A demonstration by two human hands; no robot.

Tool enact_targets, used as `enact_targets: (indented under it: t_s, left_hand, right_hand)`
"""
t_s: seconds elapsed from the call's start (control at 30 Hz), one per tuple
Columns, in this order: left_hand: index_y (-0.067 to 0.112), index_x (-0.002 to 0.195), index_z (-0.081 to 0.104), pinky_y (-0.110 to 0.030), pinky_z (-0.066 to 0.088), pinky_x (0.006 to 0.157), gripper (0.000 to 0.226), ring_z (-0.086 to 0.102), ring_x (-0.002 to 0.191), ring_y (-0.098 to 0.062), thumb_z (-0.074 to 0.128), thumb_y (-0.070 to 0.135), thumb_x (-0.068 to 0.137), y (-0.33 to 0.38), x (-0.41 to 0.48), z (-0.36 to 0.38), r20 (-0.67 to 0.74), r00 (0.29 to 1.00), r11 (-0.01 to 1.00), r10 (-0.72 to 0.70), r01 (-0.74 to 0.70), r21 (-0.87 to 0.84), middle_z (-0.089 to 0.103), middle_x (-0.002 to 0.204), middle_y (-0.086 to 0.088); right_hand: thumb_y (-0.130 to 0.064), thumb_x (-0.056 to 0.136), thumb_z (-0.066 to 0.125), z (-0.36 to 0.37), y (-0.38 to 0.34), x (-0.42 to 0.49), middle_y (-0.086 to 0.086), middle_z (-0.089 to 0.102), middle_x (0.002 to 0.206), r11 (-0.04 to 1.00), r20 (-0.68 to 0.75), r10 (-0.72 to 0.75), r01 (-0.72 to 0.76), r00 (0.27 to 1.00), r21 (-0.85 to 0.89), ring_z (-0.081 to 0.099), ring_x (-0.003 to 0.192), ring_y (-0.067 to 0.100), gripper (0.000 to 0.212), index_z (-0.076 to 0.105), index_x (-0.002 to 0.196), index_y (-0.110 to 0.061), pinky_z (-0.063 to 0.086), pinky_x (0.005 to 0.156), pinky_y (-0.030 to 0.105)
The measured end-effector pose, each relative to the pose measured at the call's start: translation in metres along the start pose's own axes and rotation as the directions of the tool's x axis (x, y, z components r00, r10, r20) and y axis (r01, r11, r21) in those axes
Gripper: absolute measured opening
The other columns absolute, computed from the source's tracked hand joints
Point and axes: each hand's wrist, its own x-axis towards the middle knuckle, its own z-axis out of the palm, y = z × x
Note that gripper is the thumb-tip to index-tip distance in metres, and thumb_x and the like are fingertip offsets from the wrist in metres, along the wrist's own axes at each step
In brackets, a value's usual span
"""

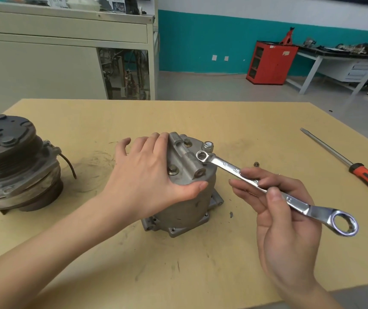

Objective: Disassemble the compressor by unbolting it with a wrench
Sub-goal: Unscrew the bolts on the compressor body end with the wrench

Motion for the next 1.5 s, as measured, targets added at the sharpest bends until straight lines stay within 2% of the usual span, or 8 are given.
enact_targets:
  t_s: [0.4,0.6,0.83,0.97,1.07,1.23,1.37,1.5]
  left_hand:
    - [0.009,0.139,0.043,-0.048,0.024,0.110,0.120,0.047,0.125,-0.022,0.014,0.092,0.057,0.001,0.000,-0.001,-0.007,1.000,1.000,0.008,-0.008,0.009,0.054,0.135,-0.002]
    - [0.013,0.138,0.042,-0.043,0.021,0.110,0.119,0.046,0.124,-0.019,0.011,0.093,0.055,0.001,0.000,-0.003,0.006,1.000,1.000,0.004,-0.004,0.008,0.052,0.135,0.002]
    - [0.013,0.136,0.045,-0.044,0.024,0.109,0.115,0.047,0.122,-0.020,0.016,0.091,0.055,0.002,0.000,-0.001,-0.008,1.000,1.000,0.005,-0.005,0.005,0.055,0.130,0.002]
    - [0.014,0.136,0.043,-0.043,0.023,0.109,0.116,0.046,0.122,-0.020,0.015,0.092,0.055,0.002,0.001,-0.001,-0.004,1.000,1.000,-0.004,0.004,0.003,0.055,0.131,0.002]
    - [0.016,0.135,0.043,-0.042,0.023,0.109,0.115,0.046,0.122,-0.019,0.013,0.092,0.054,0.002,0.001,-0.001,0.001,1.000,1.000,-0.001,0.001,0.021,0.054,0.130,0.004]
    - [0.015,0.137,0.042,-0.041,0.021,0.110,0.118,0.045,0.124,-0.018,0.011,0.093,0.054,0.001,0.000,-0.002,0.004,1.000,1.000,-0.001,0.001,0.015,0.051,0.134,0.004]
    - [0.016,0.139,0.039,-0.042,0.021,0.112,0.120,0.043,0.126,-0.017,0.007,0.093,0.053,0.001,-0.001,-0.002,0.013,1.000,1.000,0.001,-0.001,0.029,0.050,0.136,0.005]
    - [0.014,0.140,0.040,-0.043,0.021,0.111,0.120,0.044,0.126,-0.019,0.009,0.092,0.054,0.002,-0.001,-0.002,0.006,1.000,1.000,-0.001,0.001,0.006,0.051,0.137,0.002]
  right_hand:
    - [-0.006,0.090,0.039,-0.023,-0.004,0.044,0.014,0.071,0.096,0.921,0.112,0.328,-0.343,0.938,0.182,0.070,0.074,0.030,0.028,0.064,0.082,-0.014,0.056,0.065,0.031]
    - [-0.010,0.082,0.050,-0.004,0.037,0.155,0.003,0.065,0.077,0.648,0.359,0.712,-0.761,0.603,-0.006,0.051,0.046,0.008,0.016,0.057,0.096,-0.009,0.037,0.037,0.014]
    - [-0.025,0.093,0.060,0.103,0.056,0.197,0.001,0.063,0.060,0.596,0.520,0.801,-0.310,0.297,-0.741,0.040,0.034,0.003,0.020,0.064,0.097,-0.006,0.027,0.029,0.011]
    - [-0.028,0.098,0.052,0.126,0.049,0.192,0.000,0.056,0.051,0.604,0.576,0.797,-0.199,0.183,-0.772,0.036,0.031,0.004,0.027,0.058,0.081,-0.007,0.021,0.028,0.012]
    - [-0.026,0.103,0.039,0.124,0.045,0.192,0.000,0.052,0.047,0.610,0.616,0.776,-0.411,0.136,-0.677,0.033,0.028,0.003,0.032,0.049,0.078,-0.009,0.018,0.028,0.012]
    - [-0.025,0.103,0.035,0.125,0.030,0.202,-0.007,0.042,0.041,0.596,0.597,0.728,-0.742,0.337,-0.308,0.030,0.029,0.004,0.035,0.044,0.072,-0.013,0.019,0.030,0.013]
    - [-0.020,0.101,0.040,0.081,0.009,0.196,0.001,0.060,0.052,0.715,0.389,0.678,-0.683,0.624,-0.151,0.034,0.031,0.007,0.027,0.044,0.074,-0.014,0.023,0.031,0.015]
    - [-0.017,0.101,0.039,0.037,-0.014,0.172,0.012,0.066,0.059,0.772,0.229,0.632,-0.626,0.740,-0.109,0.038,0.031,0.012,0.016,0.037,0.085,-0.013,0.028,0.029,0.017]
